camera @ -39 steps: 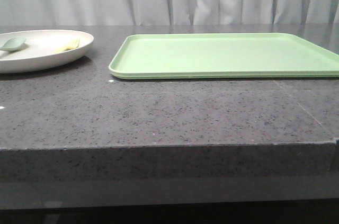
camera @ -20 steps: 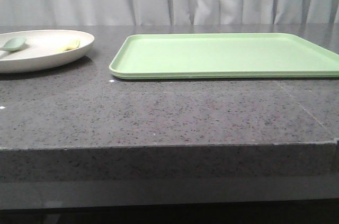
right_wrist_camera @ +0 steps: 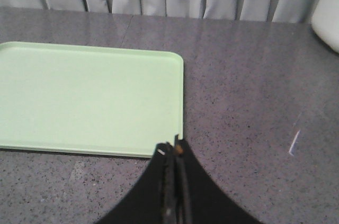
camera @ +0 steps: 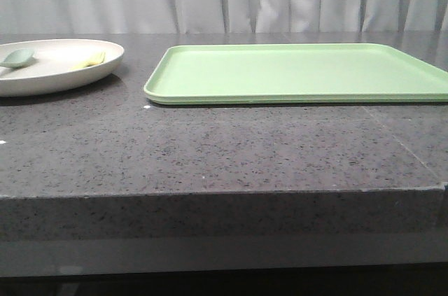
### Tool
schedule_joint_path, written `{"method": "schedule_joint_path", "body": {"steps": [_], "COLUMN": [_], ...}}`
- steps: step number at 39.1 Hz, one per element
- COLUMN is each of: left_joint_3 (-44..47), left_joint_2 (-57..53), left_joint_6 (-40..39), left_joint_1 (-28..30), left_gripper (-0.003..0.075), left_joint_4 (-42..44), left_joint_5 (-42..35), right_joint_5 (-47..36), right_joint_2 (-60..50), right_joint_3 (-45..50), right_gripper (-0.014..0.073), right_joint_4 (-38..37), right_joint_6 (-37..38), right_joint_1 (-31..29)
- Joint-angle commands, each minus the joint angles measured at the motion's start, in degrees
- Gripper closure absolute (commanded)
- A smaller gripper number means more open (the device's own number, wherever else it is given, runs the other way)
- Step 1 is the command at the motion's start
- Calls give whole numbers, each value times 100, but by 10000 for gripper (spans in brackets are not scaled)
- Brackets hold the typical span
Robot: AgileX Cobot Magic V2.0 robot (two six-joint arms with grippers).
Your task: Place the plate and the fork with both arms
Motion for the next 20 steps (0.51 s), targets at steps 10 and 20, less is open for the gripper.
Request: {"method": "schedule_joint_path", "body": {"steps": [10,20], "left_joint_3": [-184,-171], "left_joint_2": [337,337], "left_joint_6": [0,34], "left_joint_1": [-44,-44], "left_gripper": [738,738], "left_joint_4": [-20,-20], "left_joint_5": [-429,-425], "right_joint_5": [-398,-397], "right_joint_2": [400,400], "right_joint_3": [-200,-200], "right_gripper": [661,661], "right_joint_4": [1,8], "right_joint_6": [-34,-34], "right_joint_1": [3,3]}}
